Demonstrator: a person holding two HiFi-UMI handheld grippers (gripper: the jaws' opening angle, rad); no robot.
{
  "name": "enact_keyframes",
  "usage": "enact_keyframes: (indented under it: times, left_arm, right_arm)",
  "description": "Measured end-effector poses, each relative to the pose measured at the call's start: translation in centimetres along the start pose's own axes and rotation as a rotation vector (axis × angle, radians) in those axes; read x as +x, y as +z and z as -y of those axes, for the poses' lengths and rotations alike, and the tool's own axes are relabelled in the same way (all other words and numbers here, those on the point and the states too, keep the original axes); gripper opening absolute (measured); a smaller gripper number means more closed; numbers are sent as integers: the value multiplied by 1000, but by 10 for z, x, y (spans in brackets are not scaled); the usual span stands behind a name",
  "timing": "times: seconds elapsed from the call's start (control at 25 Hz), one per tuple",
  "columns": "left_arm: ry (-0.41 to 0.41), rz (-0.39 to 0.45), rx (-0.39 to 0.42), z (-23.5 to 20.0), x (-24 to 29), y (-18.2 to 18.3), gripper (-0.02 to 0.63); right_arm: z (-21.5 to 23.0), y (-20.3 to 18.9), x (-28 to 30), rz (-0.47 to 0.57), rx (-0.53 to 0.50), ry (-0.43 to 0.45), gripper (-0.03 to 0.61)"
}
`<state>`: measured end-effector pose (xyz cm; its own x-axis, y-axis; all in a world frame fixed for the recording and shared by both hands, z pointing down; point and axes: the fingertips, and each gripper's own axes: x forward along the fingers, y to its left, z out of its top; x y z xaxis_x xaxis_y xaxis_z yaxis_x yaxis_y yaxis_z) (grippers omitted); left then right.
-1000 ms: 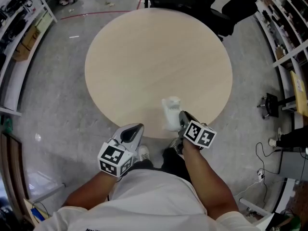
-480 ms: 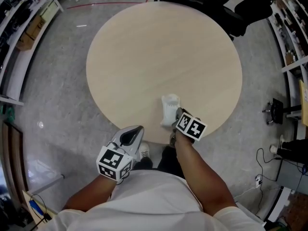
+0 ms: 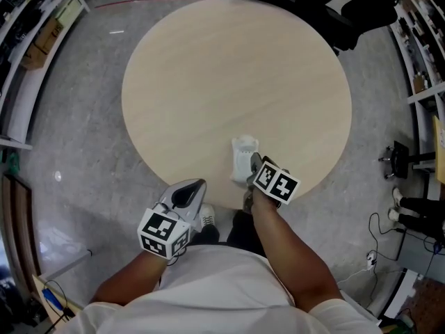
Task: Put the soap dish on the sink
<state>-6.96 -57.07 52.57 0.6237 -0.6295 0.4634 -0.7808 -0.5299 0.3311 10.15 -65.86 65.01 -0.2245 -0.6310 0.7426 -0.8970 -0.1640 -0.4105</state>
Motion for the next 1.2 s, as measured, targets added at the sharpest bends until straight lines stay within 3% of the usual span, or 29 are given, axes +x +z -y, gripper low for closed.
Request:
enact_keyframes:
  times: [0.24,0.44,0.6,0.68,0.88,1.04,1.12,1.2]
  left_arm:
    - [-8,8,4,-2,4,5,8]
    - [-31,20,21,2,7,13,8]
    - [-55,33,43,9,3,16,8]
    - [-66,41,56,12,0,17,8]
    - [-89,56,85,17,-8,24,8]
    - [-120,59,107,29,-14,25,8]
    - [-131,67,109,40,-14,25,8]
    - [-137,77,114,50,-16,27,8]
  right_arm:
    - [16,14,-25,30,-19,29,156]
    - [13,15,-38,41,-21,104,150]
    - [3,15,-60,87,-45,173,65]
    - [-12,16,-77,121,-65,261,2]
    - [-56,18,-131,186,-85,506,2]
    - [-83,22,-171,227,91,769,2]
    - [-89,22,-189,247,70,822,2]
    - [-93,20,-205,249,-16,818,2]
